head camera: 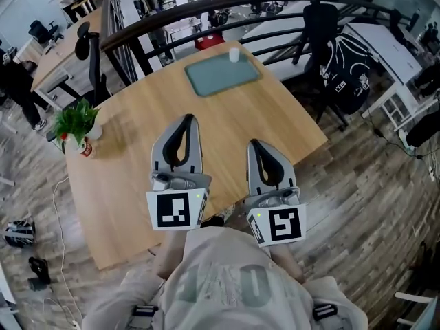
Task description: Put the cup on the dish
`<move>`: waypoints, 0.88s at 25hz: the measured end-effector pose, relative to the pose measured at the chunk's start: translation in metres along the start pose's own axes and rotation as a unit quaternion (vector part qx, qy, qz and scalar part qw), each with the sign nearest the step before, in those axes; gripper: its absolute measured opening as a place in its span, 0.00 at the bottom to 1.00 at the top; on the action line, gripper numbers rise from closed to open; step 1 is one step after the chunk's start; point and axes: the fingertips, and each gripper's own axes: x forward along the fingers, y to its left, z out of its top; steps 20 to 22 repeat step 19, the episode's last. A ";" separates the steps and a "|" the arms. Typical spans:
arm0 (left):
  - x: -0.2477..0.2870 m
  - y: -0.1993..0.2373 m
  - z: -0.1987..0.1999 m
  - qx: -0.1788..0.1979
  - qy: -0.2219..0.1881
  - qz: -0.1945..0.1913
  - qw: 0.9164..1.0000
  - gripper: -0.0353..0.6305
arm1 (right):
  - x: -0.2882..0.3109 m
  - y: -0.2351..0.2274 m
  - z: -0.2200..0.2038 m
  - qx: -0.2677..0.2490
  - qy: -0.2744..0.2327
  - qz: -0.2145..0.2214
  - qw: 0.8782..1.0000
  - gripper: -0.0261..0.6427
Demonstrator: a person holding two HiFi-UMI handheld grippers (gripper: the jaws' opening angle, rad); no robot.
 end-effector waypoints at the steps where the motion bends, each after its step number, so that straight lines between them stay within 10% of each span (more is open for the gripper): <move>1: 0.000 -0.001 0.002 -0.001 -0.001 -0.001 1.000 0.07 | 0.000 -0.002 0.002 -0.002 -0.001 -0.003 1.000 0.07; 22: -0.015 -0.016 -0.003 -0.003 0.021 -0.017 1.000 0.07 | -0.003 0.001 0.012 -0.011 -0.018 -0.003 1.000 0.07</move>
